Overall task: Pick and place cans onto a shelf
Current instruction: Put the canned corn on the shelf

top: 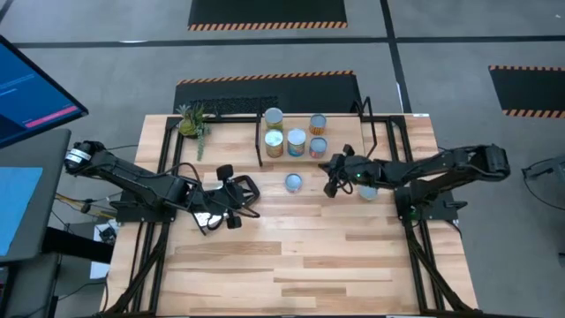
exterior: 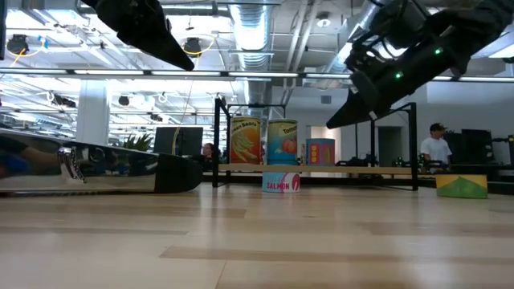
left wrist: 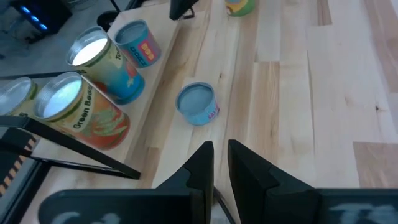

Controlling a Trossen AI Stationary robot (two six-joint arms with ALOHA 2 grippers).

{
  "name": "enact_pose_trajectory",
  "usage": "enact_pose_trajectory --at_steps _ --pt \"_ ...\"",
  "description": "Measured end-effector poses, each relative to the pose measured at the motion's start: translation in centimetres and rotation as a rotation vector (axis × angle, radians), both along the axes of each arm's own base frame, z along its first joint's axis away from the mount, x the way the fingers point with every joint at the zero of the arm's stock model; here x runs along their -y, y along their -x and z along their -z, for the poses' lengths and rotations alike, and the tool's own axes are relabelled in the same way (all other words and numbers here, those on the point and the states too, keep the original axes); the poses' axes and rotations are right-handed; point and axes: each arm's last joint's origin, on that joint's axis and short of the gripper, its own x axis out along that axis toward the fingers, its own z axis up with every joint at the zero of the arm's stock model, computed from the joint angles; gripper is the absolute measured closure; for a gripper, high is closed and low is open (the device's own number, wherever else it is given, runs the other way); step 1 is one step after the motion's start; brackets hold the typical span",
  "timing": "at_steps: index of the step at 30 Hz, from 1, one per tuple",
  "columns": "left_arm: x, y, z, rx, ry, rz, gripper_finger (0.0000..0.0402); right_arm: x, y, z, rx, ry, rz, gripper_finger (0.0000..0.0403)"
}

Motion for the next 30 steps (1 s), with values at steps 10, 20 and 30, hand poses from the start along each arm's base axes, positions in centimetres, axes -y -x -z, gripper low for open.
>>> enact_pose_trajectory --at_steps 10,20,30 --pt "0.0 -0.1 -0.1 0.012 -0.003 -0.002 0.0363 1.7 -1.7 1.4 -0.125 -0.007 0.053 0.0383" --pt "0.0 -0.1 -0.1 0.012 -0.002 -0.001 0.0363 3.2 -2.5 1.0 -0.131 0.015 0.098 0.0382" --pt "0.0 -0.1 -0.1 0.012 -0.001 -0.001 0.0363 3.8 -2.2 0.9 -0.147 0.025 0.106 0.0388"
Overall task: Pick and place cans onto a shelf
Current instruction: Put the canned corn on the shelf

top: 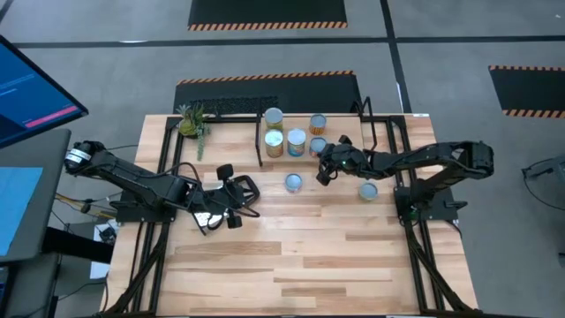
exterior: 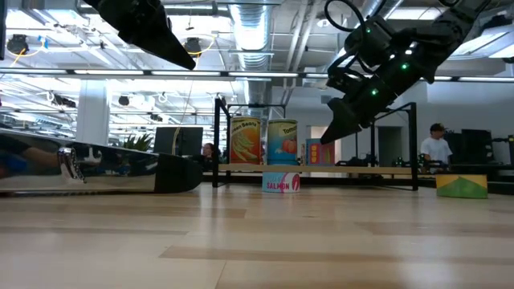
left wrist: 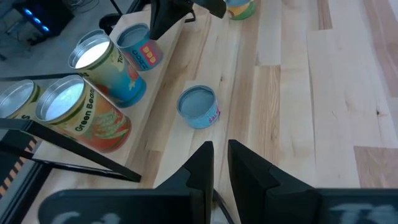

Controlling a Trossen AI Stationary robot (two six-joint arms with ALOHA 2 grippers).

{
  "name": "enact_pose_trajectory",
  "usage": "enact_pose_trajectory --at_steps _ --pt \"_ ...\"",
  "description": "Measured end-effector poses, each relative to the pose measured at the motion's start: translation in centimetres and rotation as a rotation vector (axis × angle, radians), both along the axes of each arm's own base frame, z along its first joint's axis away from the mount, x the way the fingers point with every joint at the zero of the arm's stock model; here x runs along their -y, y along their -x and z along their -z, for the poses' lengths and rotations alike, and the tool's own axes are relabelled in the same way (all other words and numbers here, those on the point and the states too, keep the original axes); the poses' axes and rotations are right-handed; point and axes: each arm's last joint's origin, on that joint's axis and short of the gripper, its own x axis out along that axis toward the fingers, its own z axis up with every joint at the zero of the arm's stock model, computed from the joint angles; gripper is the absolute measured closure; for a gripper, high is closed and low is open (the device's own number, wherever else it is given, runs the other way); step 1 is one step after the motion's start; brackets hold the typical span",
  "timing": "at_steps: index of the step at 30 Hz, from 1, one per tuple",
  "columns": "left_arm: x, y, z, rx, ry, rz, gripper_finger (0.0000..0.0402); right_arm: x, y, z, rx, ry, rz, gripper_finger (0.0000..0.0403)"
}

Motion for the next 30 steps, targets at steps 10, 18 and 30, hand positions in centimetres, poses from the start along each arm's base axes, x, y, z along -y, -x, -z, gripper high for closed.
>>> enact_pose_trajectory --at_steps 10,18,30 --pt "-0.01 0.0 0.0 0.003 0.007 -0.005 0.0363 0.2 0.11 0.02 -0.017 0.024 0.019 0.0379" --pt "-0.01 0.0 0.0 0.003 0.007 -0.005 0.0363 0.23 0.13 0.01 -0.026 0.04 0.026 0.0387" --pt "0.0 0.0 0.0 0.003 0.007 -0.005 0.0363 0.27 0.15 -0.01 -0.03 0.049 0.031 0.0381"
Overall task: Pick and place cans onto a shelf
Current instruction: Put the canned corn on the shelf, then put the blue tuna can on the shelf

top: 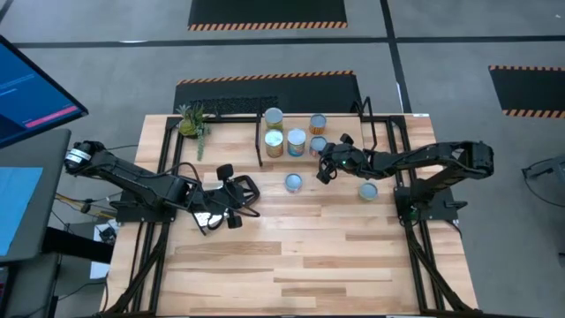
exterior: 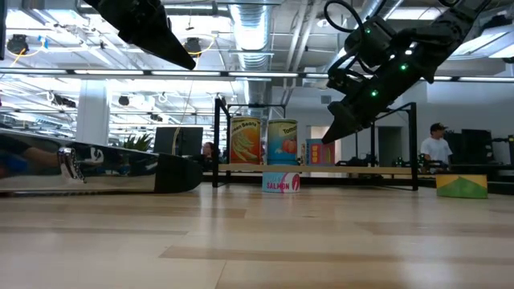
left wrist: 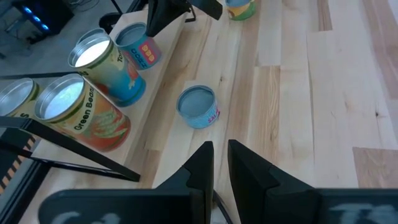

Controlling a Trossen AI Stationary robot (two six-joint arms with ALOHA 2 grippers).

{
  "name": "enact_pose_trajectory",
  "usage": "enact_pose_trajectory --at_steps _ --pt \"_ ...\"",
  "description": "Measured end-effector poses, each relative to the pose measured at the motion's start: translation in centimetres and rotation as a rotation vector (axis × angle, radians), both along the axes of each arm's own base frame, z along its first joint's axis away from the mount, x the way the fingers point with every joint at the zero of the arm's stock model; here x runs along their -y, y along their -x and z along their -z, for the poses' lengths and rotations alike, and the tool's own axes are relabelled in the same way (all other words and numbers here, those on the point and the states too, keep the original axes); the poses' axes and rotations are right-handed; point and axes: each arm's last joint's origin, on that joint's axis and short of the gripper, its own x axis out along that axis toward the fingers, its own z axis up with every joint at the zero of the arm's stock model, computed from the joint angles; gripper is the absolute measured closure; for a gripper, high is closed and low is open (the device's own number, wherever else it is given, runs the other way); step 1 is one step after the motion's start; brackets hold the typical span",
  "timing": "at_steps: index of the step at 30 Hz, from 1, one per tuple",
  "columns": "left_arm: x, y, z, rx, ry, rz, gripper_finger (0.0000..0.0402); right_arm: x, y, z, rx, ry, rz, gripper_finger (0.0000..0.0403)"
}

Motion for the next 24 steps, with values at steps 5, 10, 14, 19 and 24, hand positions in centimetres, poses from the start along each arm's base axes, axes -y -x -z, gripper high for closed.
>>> enact_pose_trajectory --at_steps 5,10,14,19,24 --pt "0.0 0.0 0.0 0.004 0.008 -0.006 0.0363 0.0 0.0 0.0 -0.001 0.002 -0.002 0.0386" --pt "0.0 0.0 0.0 0.004 0.008 -0.006 0.0363 -1.2 -0.3 -0.4 0.048 -0.029 -0.033 0.0375" --pt "0.0 0.0 0.0 0.004 0.009 -0.006 0.0363 -3.5 -0.6 -1.4 0.138 -0.098 -0.146 0.0369" --pt "0.0 0.0 0.0 0.004 0.009 -0.006 0.0363 -7.3 -1.5 -2.2 0.245 -0.16 -0.332 0.0368" --pt "0.0 0.0 0.0 0.003 0.009 -0.006 0.0363 -10.4 -3.4 -2.6 0.166 -0.159 -0.417 0.0373"
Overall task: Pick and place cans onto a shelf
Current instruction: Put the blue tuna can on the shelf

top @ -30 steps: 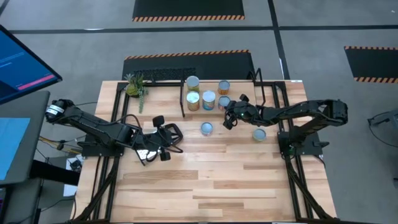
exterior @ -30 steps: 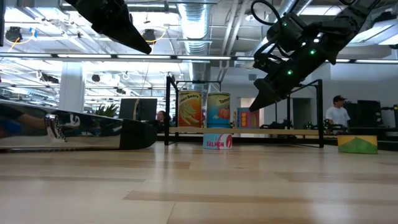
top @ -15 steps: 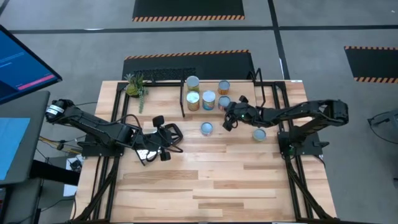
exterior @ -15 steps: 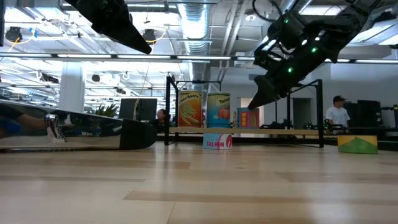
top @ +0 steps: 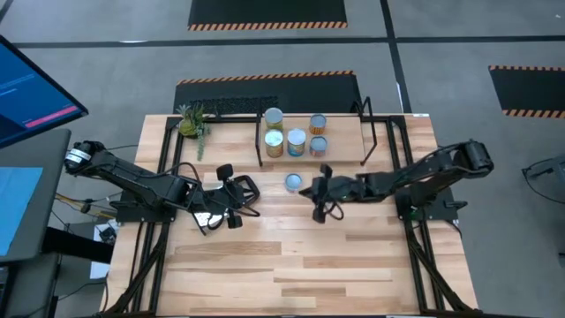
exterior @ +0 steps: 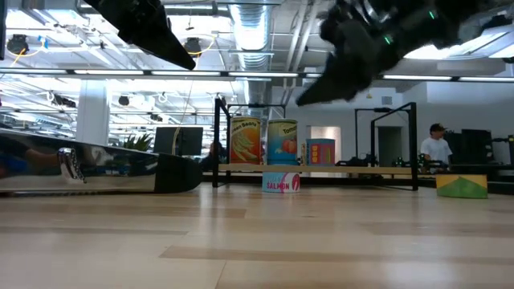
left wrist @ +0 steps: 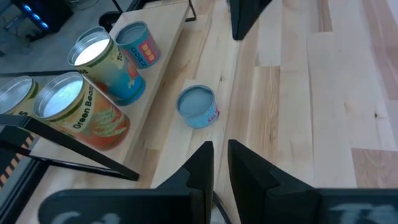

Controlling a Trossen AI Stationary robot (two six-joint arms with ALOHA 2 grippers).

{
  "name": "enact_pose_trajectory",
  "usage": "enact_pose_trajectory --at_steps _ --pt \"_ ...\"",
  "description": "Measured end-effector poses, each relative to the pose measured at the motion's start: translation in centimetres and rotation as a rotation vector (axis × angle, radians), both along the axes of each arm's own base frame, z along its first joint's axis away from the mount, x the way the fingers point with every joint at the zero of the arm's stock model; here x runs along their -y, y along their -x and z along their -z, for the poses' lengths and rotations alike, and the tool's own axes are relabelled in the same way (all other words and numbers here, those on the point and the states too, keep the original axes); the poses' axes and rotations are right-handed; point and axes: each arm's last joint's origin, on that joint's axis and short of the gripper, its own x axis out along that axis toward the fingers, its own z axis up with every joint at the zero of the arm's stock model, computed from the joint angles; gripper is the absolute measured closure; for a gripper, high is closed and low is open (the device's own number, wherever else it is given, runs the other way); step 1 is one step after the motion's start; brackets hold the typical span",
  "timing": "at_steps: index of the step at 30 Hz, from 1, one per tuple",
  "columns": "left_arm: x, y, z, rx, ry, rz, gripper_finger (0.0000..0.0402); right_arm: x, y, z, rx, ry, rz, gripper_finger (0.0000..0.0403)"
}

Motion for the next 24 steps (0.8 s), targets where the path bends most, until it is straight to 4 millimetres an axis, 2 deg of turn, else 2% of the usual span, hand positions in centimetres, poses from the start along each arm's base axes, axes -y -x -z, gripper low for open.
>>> enact_pose_trajectory --at_steps 4,8,11,15,24 --pt "0.0 0.0 0.0 -0.002 -0.001 0.0 0.0363 -0.5 -2.2 -1.1 -0.158 0.121 0.027 0.0373" --pt "0.0 0.1 0.1 -0.016 0.0 -0.002 0.0363 1.0 -4.3 -1.7 -0.364 0.221 0.08 0.0364" --pt "0.0 0.2 0.2 -0.031 0.009 0.007 0.0363 2.7 -5.6 -0.9 -0.496 0.177 0.069 0.0349" --pt "-0.1 0.3 0.4 -0.05 0.003 0.006 0.0363 4.4 -7.4 0.3 -0.55 0.054 -0.012 0.0315" --pt "-0.2 0.7 0.8 -0.105 -0.017 -0.002 0.0363 5.2 -9.9 2.8 -0.632 0.036 -0.056 0.021"
